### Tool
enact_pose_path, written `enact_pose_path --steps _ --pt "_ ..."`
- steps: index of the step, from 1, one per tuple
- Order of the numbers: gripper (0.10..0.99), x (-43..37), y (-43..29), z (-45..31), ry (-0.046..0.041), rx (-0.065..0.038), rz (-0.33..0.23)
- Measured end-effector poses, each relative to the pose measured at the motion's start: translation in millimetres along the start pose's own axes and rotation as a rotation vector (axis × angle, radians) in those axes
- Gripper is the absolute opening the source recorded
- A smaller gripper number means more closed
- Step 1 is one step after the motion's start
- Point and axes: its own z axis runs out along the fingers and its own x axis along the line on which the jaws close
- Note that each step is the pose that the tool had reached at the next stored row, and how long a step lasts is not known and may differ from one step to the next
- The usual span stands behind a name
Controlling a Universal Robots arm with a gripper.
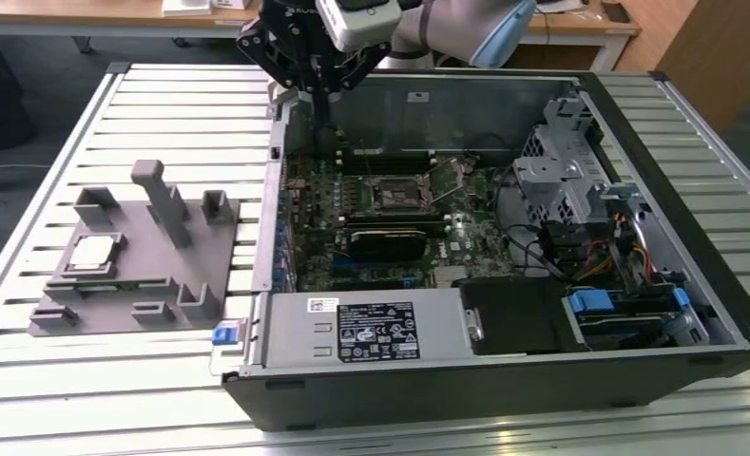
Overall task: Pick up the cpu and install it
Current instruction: 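Reach for the cpu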
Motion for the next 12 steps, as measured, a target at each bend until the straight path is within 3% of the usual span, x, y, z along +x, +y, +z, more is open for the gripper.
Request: enact_pose_path --steps 5,12 --pt "0.106 4.5 -0.4 0.2 0.0003 0.000 0.000" --pt "0.106 17.0 -1.3 0.2 0.0002 0.000 0.000"
